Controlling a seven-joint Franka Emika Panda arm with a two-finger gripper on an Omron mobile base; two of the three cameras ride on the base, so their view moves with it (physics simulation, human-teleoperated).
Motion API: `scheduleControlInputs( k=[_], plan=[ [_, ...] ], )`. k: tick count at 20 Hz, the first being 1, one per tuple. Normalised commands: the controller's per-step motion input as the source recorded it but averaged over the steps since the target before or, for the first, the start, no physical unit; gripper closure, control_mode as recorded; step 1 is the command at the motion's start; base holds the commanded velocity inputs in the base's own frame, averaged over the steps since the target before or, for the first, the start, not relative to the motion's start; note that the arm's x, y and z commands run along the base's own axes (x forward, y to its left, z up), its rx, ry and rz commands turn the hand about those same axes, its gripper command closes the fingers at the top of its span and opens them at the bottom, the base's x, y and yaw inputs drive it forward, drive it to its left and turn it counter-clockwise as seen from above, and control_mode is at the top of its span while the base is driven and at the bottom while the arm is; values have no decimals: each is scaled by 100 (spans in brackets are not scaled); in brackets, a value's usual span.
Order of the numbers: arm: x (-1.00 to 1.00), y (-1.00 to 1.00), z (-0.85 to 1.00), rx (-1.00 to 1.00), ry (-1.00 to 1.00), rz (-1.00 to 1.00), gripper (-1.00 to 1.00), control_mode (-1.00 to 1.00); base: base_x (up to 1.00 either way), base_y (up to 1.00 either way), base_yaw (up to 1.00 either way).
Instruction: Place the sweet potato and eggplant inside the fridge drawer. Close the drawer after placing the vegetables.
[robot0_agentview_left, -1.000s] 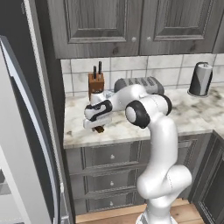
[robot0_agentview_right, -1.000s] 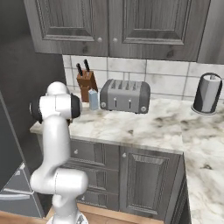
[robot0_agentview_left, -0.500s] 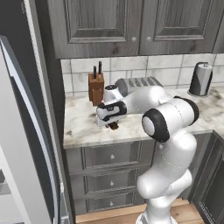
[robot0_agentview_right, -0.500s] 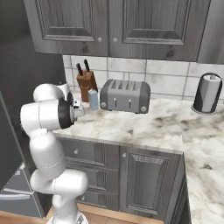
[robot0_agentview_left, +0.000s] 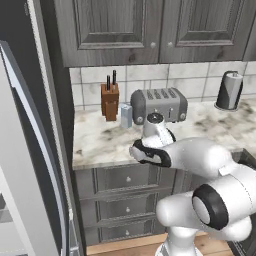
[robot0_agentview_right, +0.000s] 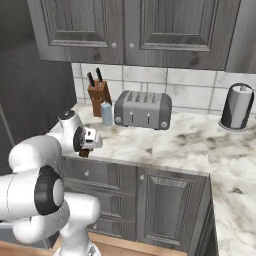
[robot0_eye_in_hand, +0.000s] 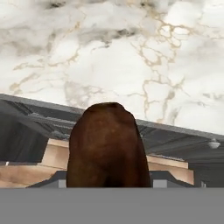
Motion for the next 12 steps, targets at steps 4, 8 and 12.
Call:
scheduleControlInputs(
  k=[4,8,12],
  plan=[
    [-100,-34,69,4,-14,-12,100,-100,0,0,0],
    [-100,-28,62,4,-13,-11,100,-100,0,0,0],
    [-100,-19,56,2,-13,-10,100,-100,0,0,0]
  ],
)
